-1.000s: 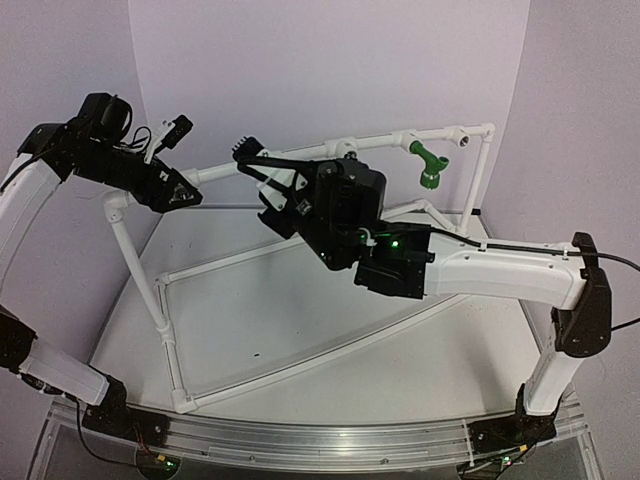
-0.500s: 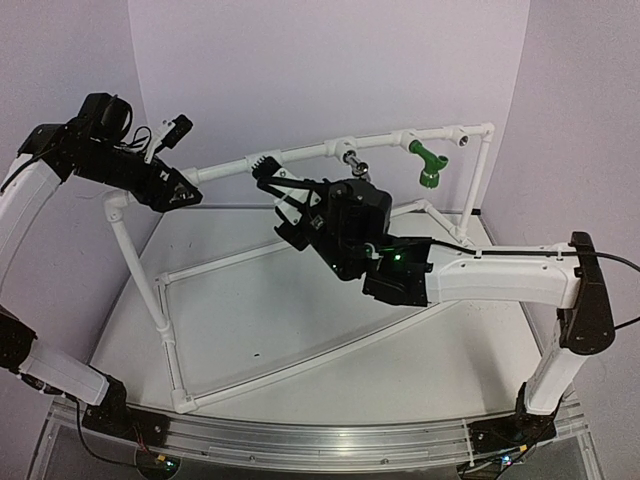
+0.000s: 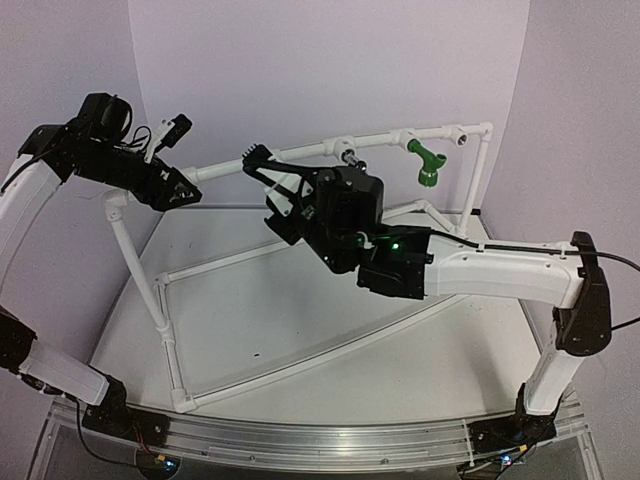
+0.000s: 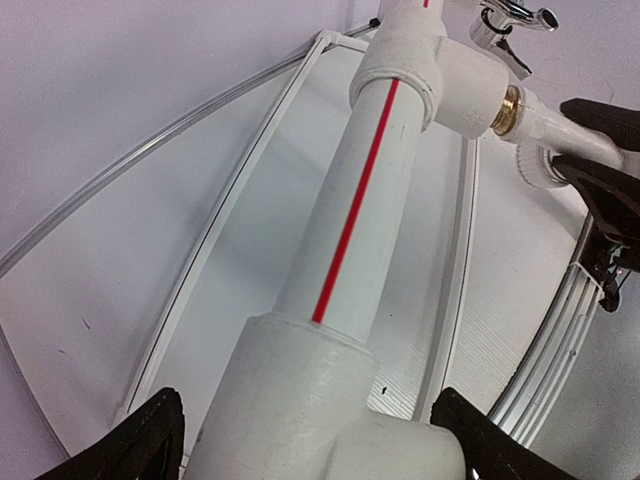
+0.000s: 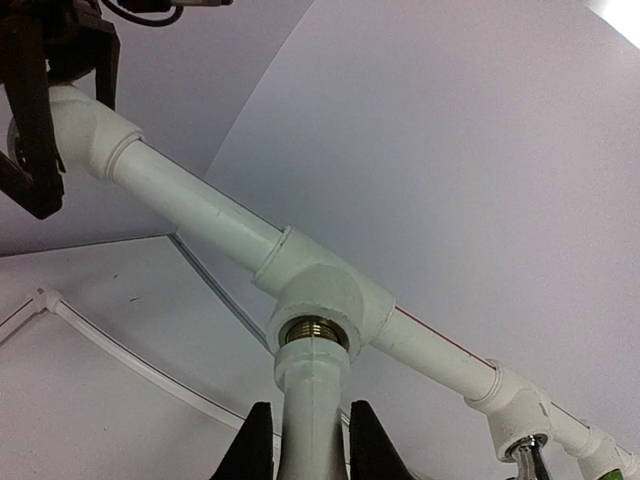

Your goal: Install the water faucets

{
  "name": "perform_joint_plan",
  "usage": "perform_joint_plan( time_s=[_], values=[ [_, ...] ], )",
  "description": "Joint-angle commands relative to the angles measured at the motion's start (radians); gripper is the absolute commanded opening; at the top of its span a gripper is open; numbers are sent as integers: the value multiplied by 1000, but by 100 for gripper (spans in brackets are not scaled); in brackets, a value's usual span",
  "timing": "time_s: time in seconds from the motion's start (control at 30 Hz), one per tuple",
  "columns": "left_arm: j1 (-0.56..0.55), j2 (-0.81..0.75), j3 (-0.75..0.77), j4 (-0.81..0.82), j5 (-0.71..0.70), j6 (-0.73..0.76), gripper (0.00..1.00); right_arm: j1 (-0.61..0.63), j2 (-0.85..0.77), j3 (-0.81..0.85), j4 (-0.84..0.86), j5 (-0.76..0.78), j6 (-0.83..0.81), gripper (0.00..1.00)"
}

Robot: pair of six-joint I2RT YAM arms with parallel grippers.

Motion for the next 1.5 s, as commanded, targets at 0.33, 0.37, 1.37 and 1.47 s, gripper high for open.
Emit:
perform_joint_plan(
  time_s=[0.33, 0.37, 1.37, 1.47],
  values=[
    [-12, -21, -47, -38, 55, -40, 84, 20, 42, -4, 113, 95, 63, 0],
    [-11, -20, -46, -37, 56, -41, 84, 17, 27, -34, 141, 91, 59, 0],
    [-12, -31, -49, -31, 51, -57, 82, 35, 81, 219, -171, 93, 223, 0],
    [-12, -31, -49, -30, 50, -54, 82, 32, 72, 173, -167, 99, 222, 0]
  ],
)
